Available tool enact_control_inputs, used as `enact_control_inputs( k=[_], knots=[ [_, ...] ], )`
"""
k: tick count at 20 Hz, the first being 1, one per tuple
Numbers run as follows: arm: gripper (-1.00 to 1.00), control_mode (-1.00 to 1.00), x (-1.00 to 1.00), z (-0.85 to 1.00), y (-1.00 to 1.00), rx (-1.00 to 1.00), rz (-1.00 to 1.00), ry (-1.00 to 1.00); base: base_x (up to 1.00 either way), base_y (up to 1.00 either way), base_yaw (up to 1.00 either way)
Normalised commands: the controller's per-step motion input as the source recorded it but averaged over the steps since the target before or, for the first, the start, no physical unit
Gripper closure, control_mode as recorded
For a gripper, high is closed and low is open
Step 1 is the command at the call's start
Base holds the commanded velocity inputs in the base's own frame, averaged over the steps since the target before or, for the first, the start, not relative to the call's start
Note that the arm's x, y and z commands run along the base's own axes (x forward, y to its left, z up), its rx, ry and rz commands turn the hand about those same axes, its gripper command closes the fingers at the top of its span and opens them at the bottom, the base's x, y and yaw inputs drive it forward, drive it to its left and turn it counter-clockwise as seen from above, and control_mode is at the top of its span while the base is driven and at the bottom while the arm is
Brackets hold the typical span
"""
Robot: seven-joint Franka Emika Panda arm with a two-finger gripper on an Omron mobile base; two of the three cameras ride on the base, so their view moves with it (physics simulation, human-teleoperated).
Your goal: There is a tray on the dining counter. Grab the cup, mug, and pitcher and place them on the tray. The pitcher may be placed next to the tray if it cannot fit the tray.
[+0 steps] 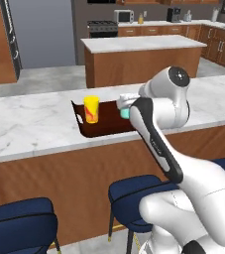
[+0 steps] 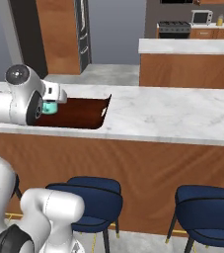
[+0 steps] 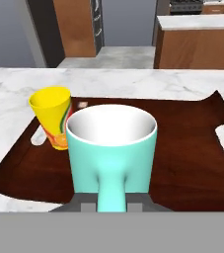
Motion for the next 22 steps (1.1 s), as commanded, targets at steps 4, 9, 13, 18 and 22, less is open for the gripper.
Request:
enact_control_inputs(
  k=[4,9,13,18,22],
  knots=[
    [1.0,-1.0,0.47,-0.16,0.12,0.0,0.0,0.0,0.0,0.0,0.0],
    [1.0,-1.0,0.33,-0.13,0.2,0.0,0.0,0.0,0.0,0.0,0.0],
    [1.0,-1.0,0.32,-0.21,0.24,0.0,0.01,0.0,0.0,0.0,0.0],
    [1.0,-1.0,0.09,-0.22,0.16,0.0,0.01,0.0,0.0,0.0,0.0],
    [1.0,-1.0,0.0,-0.2,0.07,0.0,0.01,0.0,0.0,0.0,0.0]
  ],
)
